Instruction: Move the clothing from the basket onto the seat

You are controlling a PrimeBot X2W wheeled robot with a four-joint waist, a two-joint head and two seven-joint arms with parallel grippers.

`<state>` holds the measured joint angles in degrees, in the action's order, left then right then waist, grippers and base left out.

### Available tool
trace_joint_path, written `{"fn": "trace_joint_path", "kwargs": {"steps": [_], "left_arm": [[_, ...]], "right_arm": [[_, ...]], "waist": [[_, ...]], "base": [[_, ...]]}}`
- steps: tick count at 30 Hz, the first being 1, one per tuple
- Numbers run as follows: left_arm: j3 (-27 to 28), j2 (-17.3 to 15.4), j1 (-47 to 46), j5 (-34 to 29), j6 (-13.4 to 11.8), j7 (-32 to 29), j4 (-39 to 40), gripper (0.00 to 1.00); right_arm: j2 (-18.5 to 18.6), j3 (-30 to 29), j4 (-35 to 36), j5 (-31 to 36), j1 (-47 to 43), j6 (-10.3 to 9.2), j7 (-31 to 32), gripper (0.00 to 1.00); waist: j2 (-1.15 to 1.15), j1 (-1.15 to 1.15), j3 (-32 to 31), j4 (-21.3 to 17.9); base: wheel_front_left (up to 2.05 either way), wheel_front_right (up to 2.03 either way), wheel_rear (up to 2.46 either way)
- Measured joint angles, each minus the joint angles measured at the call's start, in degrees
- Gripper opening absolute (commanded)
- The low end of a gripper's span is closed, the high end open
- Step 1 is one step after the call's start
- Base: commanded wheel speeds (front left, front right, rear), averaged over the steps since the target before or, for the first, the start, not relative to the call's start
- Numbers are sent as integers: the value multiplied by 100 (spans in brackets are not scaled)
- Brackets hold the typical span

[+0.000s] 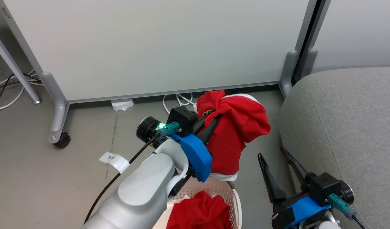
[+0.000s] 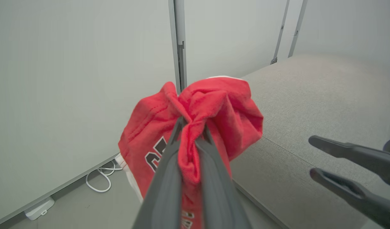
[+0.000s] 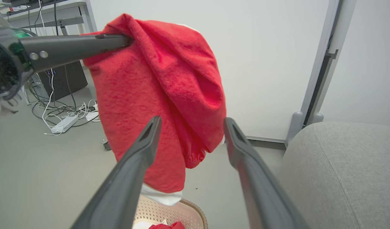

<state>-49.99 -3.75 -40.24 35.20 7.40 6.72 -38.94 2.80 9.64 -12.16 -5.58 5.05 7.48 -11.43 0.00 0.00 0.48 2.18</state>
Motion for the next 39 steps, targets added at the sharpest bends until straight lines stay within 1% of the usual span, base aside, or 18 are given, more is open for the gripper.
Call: {"fn": "trace_joint_path", "kwargs": {"steps": [7,11,13,16,20,21,25,34,39], "left_arm": [[-86,-20,-1,75,0,54,-24,0],[-119,-22,-1,114,0,77,-48,0],[-142,-20,-12,131,0,94,-55,0],[-177,-19,-43,155,0,97,-54,0],[-245,-10,-89,163,0,103,-38,0],[-245,-10,-89,163,0,103,-38,0],[-308,1,-114,181,0,103,-13,0],[-488,24,-221,275,0,103,113,0],[-595,30,-258,334,0,102,179,0]], "right_arm": [[0,67,1,-4,5,0,43,100],[0,185,-105,-22,68,0,166,100],[0,302,-207,-214,140,0,287,100],[-1,371,-355,-270,375,0,374,100],[-1,525,-714,-323,744,0,569,100],[-1,525,-714,-323,744,0,569,100],[-1,845,-1181,-449,1142,0,814,100],[111,1158,-2127,-647,1842,0,777,100],[235,1568,-2494,-865,2151,0,727,100]], "waist": [[0,0,36,15],[0,1,75,27],[0,1,102,37],[0,1,146,54],[0,1,205,83],[0,1,205,83],[0,1,240,129],[0,1,288,248],[0,1,295,302]], "base": [[0,0,0],[0,0,0],[0,0,0],[0,0,0],[0,0,0],[0,0,0],[0,0,0],[0,0,0],[0,0,0]]}}
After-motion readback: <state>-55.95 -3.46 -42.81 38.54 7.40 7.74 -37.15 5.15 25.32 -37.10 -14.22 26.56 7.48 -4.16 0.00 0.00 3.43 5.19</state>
